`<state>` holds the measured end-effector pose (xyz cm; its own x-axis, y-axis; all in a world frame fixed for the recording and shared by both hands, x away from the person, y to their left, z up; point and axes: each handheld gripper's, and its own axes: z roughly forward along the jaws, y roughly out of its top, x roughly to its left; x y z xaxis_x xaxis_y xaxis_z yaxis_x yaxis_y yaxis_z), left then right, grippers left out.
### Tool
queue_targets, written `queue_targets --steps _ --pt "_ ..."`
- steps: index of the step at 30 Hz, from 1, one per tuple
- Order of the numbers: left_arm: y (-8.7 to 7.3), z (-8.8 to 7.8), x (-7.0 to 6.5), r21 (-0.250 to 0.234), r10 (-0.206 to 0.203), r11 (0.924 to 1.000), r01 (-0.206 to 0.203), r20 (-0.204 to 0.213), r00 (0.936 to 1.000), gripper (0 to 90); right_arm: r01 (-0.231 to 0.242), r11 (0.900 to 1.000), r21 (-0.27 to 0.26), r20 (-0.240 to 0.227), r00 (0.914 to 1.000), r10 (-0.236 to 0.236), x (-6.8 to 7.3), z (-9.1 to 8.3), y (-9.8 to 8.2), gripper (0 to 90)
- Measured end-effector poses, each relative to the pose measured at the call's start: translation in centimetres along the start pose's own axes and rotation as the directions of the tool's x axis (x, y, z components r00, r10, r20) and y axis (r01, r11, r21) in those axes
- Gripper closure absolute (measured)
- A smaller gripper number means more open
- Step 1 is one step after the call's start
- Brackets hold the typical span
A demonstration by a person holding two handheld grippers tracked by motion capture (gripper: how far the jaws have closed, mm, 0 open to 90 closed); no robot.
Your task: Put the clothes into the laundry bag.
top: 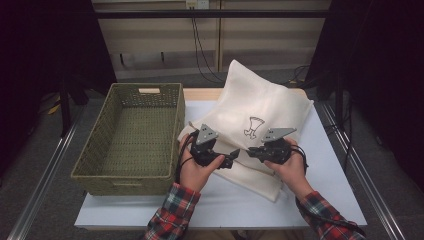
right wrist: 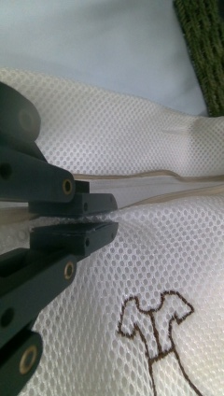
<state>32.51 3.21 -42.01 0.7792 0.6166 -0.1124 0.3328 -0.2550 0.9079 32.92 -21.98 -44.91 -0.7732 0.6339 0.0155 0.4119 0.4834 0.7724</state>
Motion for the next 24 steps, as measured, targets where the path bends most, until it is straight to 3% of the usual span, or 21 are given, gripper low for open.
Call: queue_targets --steps 7,20,24 --pt "-0.2 0.0 0.0 0.002 -0.005 1.0000 0.005 0.009 0.9999 0.2 0.011 1.000 0.011 -0.005 0.9999 -0.011 0.1 0.3 -0.2 85.6" --pt "-0.4 -0.6 0.2 -0.015 -0.016 0.9998 0.016 0.008 0.9998 0.1 -0.031 1.000 -0.002 -0.004 0.9995 0.031 0.0 0.6 -1.1 85.7" --pt "-0.4 -0.7 0.3 -0.010 -0.021 0.9997 0.021 0.003 0.9998 0.2 -0.020 1.000 0.014 -0.011 0.9997 0.020 0.0 1.0 -1.4 85.8"
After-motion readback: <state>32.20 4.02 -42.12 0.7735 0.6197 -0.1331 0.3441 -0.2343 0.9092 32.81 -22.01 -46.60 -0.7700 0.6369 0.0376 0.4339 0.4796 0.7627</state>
